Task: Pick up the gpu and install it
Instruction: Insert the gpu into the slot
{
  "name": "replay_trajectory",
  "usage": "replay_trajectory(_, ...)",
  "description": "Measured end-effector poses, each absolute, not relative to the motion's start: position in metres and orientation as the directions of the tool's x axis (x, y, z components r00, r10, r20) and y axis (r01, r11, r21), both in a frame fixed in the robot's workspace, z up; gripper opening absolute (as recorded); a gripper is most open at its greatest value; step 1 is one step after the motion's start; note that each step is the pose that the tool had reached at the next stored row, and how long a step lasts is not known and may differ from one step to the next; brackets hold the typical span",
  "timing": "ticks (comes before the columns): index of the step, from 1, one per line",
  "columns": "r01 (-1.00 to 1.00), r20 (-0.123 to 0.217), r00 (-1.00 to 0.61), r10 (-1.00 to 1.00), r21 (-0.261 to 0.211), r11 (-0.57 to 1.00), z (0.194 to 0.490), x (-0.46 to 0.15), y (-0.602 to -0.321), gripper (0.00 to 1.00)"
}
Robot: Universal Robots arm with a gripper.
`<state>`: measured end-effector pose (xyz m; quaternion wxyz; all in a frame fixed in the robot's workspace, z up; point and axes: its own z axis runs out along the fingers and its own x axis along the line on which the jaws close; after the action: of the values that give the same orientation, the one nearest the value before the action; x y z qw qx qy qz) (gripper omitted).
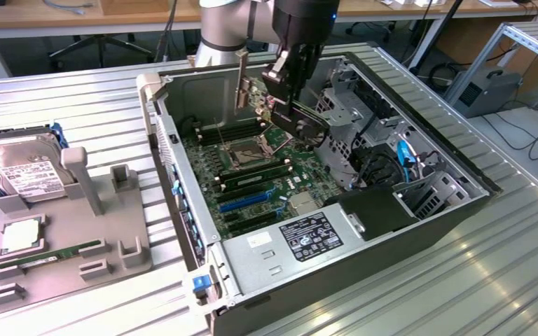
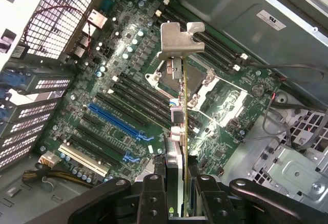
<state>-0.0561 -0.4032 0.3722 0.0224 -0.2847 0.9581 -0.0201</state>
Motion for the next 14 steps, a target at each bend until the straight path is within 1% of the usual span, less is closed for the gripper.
replay_trajectory(14, -0.564, -0.031, -0.824, -0.566, -0.052, 0.824, 0.3722, -0.0561, -0.4032, 0.27)
